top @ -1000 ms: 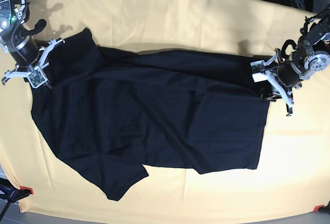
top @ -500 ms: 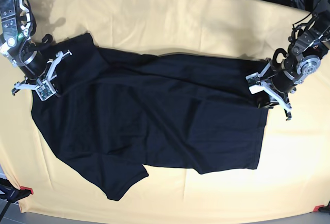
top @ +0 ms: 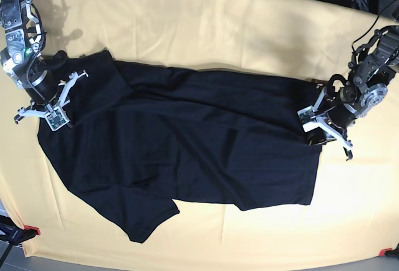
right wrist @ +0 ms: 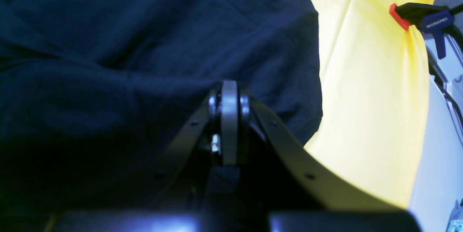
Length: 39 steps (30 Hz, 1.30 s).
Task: Fold the T-shirt properly
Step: 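Lower both grippers and regrasp the shirt's back edge, then drag the shirt edge toward the robot with both grippers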
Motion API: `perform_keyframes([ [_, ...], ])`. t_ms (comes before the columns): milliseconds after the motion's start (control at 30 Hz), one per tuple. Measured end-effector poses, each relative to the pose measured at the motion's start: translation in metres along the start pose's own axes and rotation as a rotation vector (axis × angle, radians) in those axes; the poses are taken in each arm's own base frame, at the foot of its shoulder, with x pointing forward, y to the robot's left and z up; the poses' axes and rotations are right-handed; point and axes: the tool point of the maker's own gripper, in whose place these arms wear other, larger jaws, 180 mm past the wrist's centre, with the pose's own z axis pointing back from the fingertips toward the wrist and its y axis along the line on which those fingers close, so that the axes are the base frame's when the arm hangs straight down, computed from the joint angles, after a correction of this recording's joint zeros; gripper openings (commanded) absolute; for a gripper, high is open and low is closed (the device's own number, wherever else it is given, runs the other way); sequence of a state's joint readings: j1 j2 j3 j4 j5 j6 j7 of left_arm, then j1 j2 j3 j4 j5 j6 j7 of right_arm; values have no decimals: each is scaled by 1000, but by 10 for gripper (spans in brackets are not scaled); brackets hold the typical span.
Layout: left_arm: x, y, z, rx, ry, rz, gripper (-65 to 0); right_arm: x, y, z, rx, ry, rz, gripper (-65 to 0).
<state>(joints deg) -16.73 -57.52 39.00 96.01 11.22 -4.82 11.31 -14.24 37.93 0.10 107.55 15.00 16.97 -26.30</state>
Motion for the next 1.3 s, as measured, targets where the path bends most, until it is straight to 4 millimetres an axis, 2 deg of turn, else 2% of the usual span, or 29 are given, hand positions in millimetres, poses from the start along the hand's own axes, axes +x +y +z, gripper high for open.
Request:
perform_keyframes([
  [100, 4, 7, -3, 11, -16, 43, -444, 0, -4, 0, -23, 1, -10, -391],
  [133, 4, 11, -3, 18, -15, 45, -380, -1, -7, 0, -38, 4, -20, -323],
  [167, 1, 15, -3, 33, 5, 66, -323, -4, -9, 0, -49, 20, -24, -285],
  [233, -10, 17, -2, 41, 78, 129, -279, -10, -8, 1, -46, 54, -25, -279],
  [300, -17, 2, 1, -41, 144, 139, -279, -15, -6, 1, -33, 83, -19, -279],
  [367, -11, -17, 6, -155, 142, 96, -279, -13, 2, 3, 8, 100, 19, -280],
  [433, 2, -29, 14, -241, 100, 79, -279, -1, 14, 9, 63, 82, 43, -280],
  [500, 11, -34, 25, -292, 67, 56, -279, 12, 25, 16, 118, 62, 76, -279],
  [567, 13, -41, 39, -370, 57, -1, -279, 17, 37, 25, 177, 52, 115, -279],
  [733, 12, -67, 65, -562, 30, -37, -279, -24, 67, 42, 298, 185, 166, -279],
  [867, 8, -95, 73, -625, 23, -48, -279, -42, 84, 52, 348, 224, 147, -279],
  [967, -1, -113, 76, -643, 37, -146, -279, -52, 90, 57, 359, 252, 134, -280],
  [1033, -3, -116, 74, -618, 26, -148, -279, -53, 91, 58, 359, 255, 132, -280],
  [1167, -13, -108, 64, -546, 9, -133, -279, -53, 91, 58, 356, 254, 128, -279],
  [1300, -21, -107, 60, -542, -9, -110, -279, -53, 90, 58, 356, 255, 128, -280],
])
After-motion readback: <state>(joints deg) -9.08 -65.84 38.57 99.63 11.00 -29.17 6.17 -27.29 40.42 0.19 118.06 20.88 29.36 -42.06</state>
